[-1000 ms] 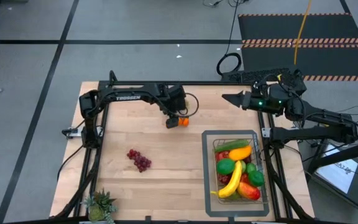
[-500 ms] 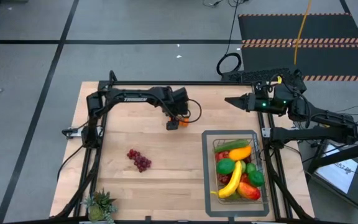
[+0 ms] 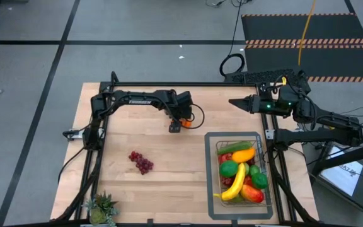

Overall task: Build produce basket
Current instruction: Put the orange tangerines into the wire basket

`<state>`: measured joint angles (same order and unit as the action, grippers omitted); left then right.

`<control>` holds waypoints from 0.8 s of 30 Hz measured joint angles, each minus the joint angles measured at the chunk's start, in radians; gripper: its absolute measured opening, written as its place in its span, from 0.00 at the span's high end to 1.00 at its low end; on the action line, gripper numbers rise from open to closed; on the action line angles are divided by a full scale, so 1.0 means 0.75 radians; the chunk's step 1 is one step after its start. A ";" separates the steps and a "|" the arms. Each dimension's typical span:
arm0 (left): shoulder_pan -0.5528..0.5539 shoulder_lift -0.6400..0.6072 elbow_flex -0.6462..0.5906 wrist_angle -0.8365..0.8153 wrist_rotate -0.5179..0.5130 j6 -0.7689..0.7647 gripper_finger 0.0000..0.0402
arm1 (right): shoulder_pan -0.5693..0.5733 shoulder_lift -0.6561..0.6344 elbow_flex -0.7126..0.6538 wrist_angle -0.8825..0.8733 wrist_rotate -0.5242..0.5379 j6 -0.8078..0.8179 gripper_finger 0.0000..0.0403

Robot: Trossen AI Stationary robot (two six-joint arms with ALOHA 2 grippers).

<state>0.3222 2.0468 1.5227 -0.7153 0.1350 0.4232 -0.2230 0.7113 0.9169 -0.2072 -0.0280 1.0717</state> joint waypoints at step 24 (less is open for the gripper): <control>-0.001 -0.105 0.005 -0.028 0.013 -0.166 0.64 | -0.001 0.000 0.000 -0.003 0.011 -0.021 0.03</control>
<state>0.3218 1.9679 1.5261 -0.7363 0.1446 0.2987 -0.2237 0.7113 0.9169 -0.2095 -0.0196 1.0557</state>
